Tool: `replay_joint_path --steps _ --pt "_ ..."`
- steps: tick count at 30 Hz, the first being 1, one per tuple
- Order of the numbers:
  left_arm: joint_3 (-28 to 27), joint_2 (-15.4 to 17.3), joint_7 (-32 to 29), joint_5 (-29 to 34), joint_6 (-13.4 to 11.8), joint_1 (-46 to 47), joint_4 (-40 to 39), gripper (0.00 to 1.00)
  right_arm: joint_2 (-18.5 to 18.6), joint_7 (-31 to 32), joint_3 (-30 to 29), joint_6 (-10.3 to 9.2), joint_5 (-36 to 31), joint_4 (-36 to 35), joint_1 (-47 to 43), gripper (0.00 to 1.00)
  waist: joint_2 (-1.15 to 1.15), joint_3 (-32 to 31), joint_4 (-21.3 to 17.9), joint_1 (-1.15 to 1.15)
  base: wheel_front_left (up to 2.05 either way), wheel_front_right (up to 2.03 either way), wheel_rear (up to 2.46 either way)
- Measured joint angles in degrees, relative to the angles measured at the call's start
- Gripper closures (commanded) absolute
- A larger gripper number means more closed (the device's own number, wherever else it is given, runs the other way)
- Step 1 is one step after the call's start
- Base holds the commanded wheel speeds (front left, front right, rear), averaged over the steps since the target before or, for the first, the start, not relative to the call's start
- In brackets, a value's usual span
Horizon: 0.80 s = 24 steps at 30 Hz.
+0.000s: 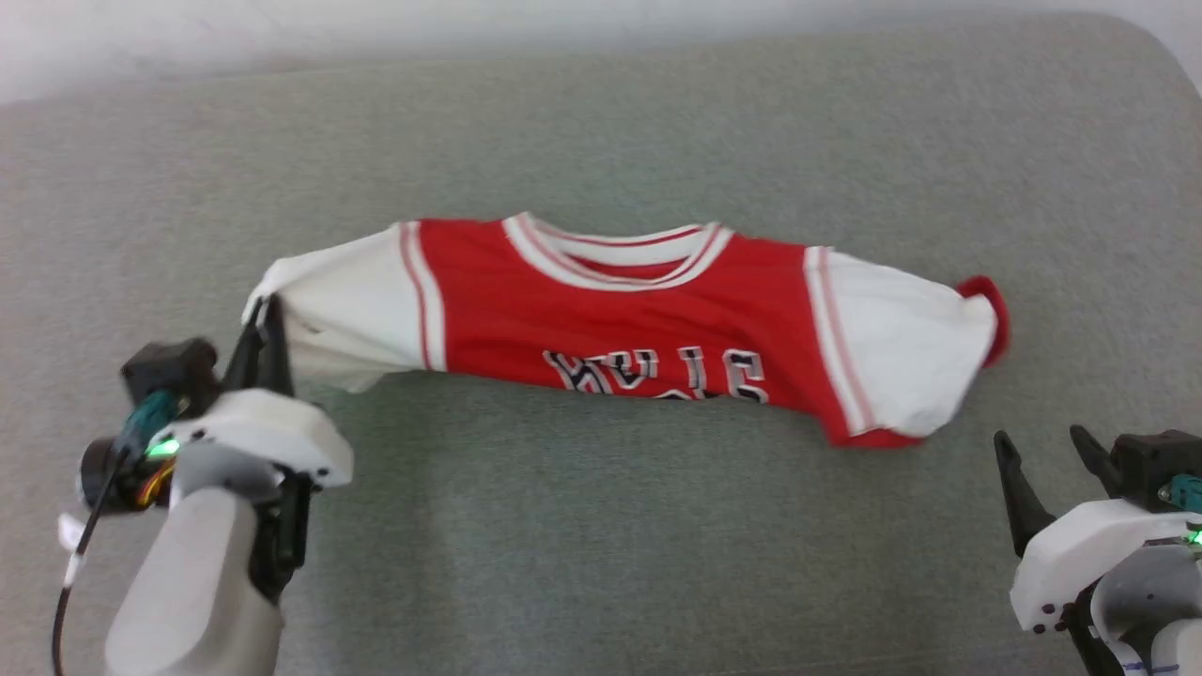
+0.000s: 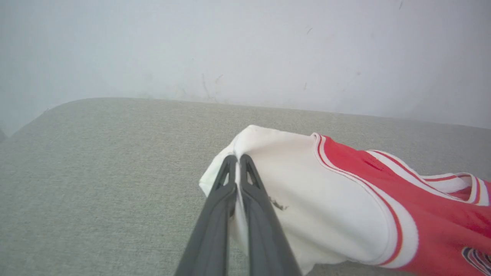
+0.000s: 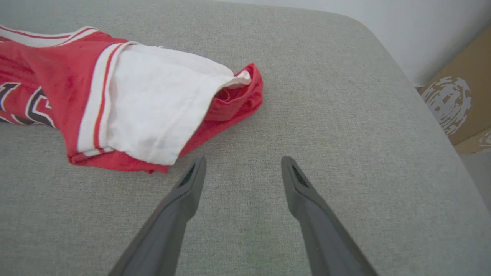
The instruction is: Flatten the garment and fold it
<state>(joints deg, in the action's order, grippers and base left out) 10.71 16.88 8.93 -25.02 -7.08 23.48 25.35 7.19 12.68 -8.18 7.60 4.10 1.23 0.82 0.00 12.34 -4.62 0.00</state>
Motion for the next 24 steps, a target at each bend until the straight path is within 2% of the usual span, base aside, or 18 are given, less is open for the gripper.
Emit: replay_joint_path --steps 3,8,9,10,13,21,24 --pt "-1.7 0.4 1.4 -0.6 -1.7 -3.0 -2.0 1.0 0.1 0.9 0.3 0.01 0.7 0.5 -0.2 0.0 0.0 -1.0 1.7 0.0 0.0 0.0 0.0" --pt "-1.6 0.2 -0.1 -1.2 -2.7 -9.2 -2.1 1.0 1.3 1.8 1.3 0.01 2.1 1.2 -0.3 0.0 0.0 -2.2 4.4 -0.01 0.0 0.0 0.0" --pt "-1.4 0.0 -0.3 -1.4 -2.8 -10.0 -2.0 0.52 1.6 2.0 1.4 0.01 2.5 1.3 -0.2 0.0 0.0 -2.4 5.0 -0.01 0.0 0.0 0.0" --pt "-1.3 -0.3 -0.2 -1.6 -3.1 -10.5 -1.9 0.0 1.9 2.4 1.6 0.01 2.8 1.4 0.2 0.0 0.0 -2.5 5.5 -0.01 0.0 0.0 0.0" --pt "-0.8 -1.3 1.3 -1.7 -3.1 -10.8 -2.5 0.0 3.3 3.2 2.4 0.01 3.6 1.9 1.7 0.0 0.0 -2.8 6.8 -0.01 0.0 0.0 0.0" --pt "1.8 -4.4 3.8 -1.6 -2.4 -10.8 -4.0 0.0 4.6 9.7 5.8 0.0 12.8 6.7 6.2 0.0 0.0 -3.3 10.1 -0.01 0.0 0.0 0.0" --pt "2.4 -5.0 4.1 -1.6 -2.1 -11.3 -4.0 0.0 4.9 11.4 5.9 0.0 14.2 8.9 7.2 0.0 0.0 -3.3 11.2 -0.01 0.0 0.0 0.0"
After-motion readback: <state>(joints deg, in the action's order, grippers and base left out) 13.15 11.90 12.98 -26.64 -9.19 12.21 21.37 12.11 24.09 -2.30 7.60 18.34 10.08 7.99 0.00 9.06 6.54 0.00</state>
